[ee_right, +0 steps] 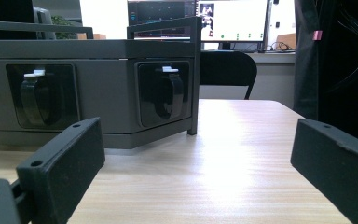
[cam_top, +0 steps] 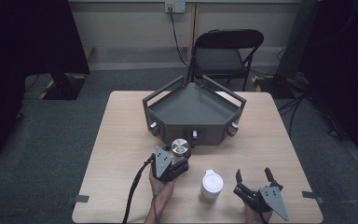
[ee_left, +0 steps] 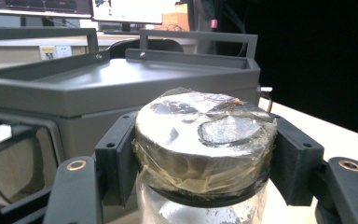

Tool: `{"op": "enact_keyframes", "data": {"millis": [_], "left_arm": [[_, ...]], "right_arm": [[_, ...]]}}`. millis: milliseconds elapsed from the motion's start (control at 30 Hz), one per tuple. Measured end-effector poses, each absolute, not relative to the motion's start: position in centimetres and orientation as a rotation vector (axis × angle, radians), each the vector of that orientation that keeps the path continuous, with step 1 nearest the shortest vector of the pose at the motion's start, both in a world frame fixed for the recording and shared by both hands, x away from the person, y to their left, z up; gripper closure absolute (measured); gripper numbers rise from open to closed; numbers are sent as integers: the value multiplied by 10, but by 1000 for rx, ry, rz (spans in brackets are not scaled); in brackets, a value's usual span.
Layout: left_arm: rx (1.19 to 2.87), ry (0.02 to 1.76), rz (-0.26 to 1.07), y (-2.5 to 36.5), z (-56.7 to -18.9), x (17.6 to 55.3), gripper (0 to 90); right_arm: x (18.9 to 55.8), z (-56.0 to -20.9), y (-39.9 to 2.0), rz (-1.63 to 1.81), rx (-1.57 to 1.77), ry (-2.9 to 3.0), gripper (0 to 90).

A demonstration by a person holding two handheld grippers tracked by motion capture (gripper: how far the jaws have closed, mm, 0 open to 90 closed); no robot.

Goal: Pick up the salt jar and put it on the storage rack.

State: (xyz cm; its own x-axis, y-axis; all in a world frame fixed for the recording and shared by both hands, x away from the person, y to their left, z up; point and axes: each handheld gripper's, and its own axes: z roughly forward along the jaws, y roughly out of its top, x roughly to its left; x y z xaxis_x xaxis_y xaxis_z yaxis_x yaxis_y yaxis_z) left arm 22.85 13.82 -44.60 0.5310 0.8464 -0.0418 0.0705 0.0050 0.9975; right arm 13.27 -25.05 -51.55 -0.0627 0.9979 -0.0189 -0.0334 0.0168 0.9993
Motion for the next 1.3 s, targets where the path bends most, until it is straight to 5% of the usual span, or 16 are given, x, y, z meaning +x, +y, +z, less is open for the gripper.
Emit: {"op": "enact_keyframes", "data": {"millis": [767, 1300], "left_arm": [[1446, 693, 739, 153, -390, 252, 344], [1430, 750, 804, 134, -343, 294, 344]], "right_arm": [[133, -516, -250, 1256, 1141, 1239, 14], [133, -515, -251, 1257, 1141, 1239, 14]]}}
